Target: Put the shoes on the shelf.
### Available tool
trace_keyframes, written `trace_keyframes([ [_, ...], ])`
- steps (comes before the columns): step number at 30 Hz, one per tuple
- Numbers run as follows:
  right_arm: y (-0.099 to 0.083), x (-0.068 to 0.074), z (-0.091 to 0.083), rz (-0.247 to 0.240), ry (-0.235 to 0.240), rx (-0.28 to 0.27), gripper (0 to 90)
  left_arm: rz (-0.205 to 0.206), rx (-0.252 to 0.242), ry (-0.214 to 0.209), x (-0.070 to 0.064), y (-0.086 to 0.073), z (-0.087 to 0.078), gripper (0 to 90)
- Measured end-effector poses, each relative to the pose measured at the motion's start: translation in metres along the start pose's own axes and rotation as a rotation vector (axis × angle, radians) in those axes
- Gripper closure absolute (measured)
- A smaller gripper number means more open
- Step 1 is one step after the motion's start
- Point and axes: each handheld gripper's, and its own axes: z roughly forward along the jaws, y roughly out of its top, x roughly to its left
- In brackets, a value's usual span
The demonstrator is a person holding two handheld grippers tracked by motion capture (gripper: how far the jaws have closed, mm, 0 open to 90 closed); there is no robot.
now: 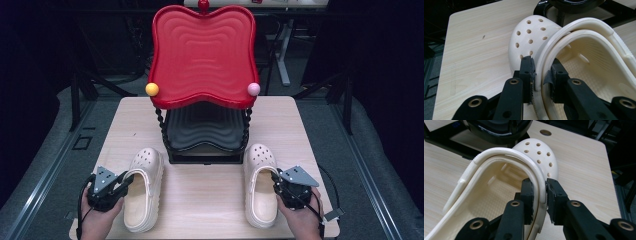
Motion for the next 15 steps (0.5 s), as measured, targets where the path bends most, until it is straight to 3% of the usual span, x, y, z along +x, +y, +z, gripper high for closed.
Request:
trace_keyframes([
  [15,0.015,0.002,-0.024,-0.023,0.012,-0.029,76.5,0.023,-0.04,-0.025,-0.007,0.015,-0.027,75.9],
])
